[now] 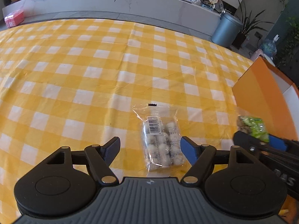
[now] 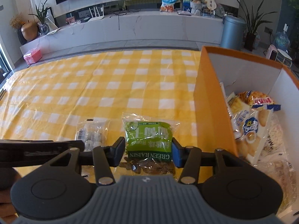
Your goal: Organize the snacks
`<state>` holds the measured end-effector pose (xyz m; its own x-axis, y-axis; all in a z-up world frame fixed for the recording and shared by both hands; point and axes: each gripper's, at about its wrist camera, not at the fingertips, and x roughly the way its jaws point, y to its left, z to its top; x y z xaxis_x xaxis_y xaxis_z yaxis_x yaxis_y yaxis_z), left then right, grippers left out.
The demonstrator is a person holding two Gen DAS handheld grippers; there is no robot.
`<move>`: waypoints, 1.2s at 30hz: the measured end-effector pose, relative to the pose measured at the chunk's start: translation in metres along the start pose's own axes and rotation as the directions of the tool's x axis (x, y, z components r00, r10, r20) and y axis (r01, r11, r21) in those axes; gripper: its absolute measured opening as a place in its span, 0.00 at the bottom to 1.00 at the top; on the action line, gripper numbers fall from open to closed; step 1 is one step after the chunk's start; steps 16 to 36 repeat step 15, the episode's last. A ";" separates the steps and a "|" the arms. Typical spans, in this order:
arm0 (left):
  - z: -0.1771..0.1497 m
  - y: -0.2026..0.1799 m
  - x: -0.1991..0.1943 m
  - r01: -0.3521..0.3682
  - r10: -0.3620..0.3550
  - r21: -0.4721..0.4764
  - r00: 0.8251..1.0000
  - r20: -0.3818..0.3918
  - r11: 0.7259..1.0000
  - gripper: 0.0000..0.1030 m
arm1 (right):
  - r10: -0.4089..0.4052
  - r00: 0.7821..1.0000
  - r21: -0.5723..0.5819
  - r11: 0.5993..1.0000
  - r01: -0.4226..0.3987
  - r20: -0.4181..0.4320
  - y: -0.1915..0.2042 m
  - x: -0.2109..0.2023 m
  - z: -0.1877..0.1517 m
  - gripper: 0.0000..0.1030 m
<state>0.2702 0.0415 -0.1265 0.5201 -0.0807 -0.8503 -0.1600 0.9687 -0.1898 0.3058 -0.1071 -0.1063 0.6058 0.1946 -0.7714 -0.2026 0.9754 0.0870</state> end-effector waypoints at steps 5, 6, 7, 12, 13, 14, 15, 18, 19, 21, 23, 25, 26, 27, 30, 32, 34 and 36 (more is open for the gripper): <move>0.000 -0.012 0.019 -0.002 0.001 -0.023 1.000 -0.026 1.000 0.84 | 0.063 0.998 0.030 0.998 -0.064 0.028 -0.006 -0.014 0.002 0.49; -0.001 -0.016 0.023 -0.010 0.010 -0.012 1.000 -0.014 1.000 0.89 | 0.066 0.997 0.033 0.997 -0.067 0.029 -0.007 -0.015 0.002 0.49; -0.003 -0.020 0.024 -0.019 0.019 0.012 1.000 0.010 1.000 0.90 | 0.063 0.998 0.034 0.997 -0.064 0.030 -0.007 -0.014 0.002 0.49; -0.014 -0.045 0.035 -0.135 0.124 0.164 0.990 0.073 0.977 0.98 | 0.056 0.998 0.021 0.998 -0.056 0.015 -0.005 -0.005 -0.003 0.49; -0.017 -0.046 0.036 -0.148 0.133 0.171 0.987 0.093 0.974 0.99 | 0.052 0.999 0.013 0.999 -0.052 0.008 -0.005 -0.002 -0.001 0.49; -0.018 -0.045 0.035 -0.140 0.125 0.159 0.987 0.101 0.977 0.99 | 0.050 0.999 0.015 0.999 -0.050 0.003 -0.005 -0.001 -0.002 0.49; -0.019 -0.044 0.035 -0.140 0.124 0.162 0.987 0.104 0.977 0.99 | 0.051 0.999 0.017 0.999 -0.051 0.002 -0.006 -0.002 -0.002 0.49; -0.019 -0.044 0.035 -0.140 0.124 0.162 0.987 0.104 0.977 0.99 | 0.051 0.999 0.017 0.999 -0.051 0.002 -0.006 -0.002 -0.002 0.49; -0.019 -0.044 0.035 -0.140 0.124 0.162 0.987 0.104 0.977 0.99 | 0.051 0.999 0.017 0.999 -0.051 0.002 -0.006 -0.002 -0.002 0.49; -0.019 -0.044 0.035 -0.140 0.124 0.162 0.987 0.104 0.977 0.99 | 0.051 0.999 0.017 0.999 -0.051 0.002 -0.006 -0.002 -0.002 0.49; -0.019 -0.044 0.035 -0.140 0.124 0.162 0.987 0.104 0.977 0.99 | 0.051 0.999 0.017 0.999 -0.051 0.002 -0.006 -0.002 -0.002 0.49; -0.019 -0.044 0.035 -0.140 0.124 0.162 0.987 0.104 0.977 0.99 | 0.051 0.999 0.017 0.999 -0.051 0.002 -0.006 -0.002 -0.002 0.49; -0.019 -0.044 0.035 -0.140 0.124 0.162 0.987 0.104 0.977 0.99 | 0.051 0.999 0.017 0.999 -0.051 0.002 -0.006 -0.002 -0.002 0.49; -0.019 -0.044 0.035 -0.140 0.124 0.162 0.987 0.104 0.977 0.99 | 0.051 0.999 0.017 0.999 -0.051 0.002 -0.006 -0.002 -0.002 0.49; -0.019 -0.044 0.035 -0.140 0.124 0.162 0.987 0.104 0.977 0.99 | 0.051 0.999 0.017 0.999 -0.051 0.002 -0.006 -0.002 -0.002 0.49; -0.019 -0.044 0.035 -0.140 0.124 0.162 0.987 0.104 0.977 0.99 | 0.051 0.999 0.017 0.999 -0.051 0.002 -0.006 -0.002 -0.002 0.49; -0.019 -0.044 0.035 -0.140 0.124 0.162 0.987 0.104 0.977 0.99 | 0.051 0.999 0.017 0.999 -0.051 0.002 -0.006 -0.002 -0.002 0.49; -0.019 -0.044 0.035 -0.140 0.124 0.162 0.987 0.104 0.977 0.99 | 0.051 0.999 0.017 0.999 -0.051 0.002 -0.006 -0.002 -0.002 0.49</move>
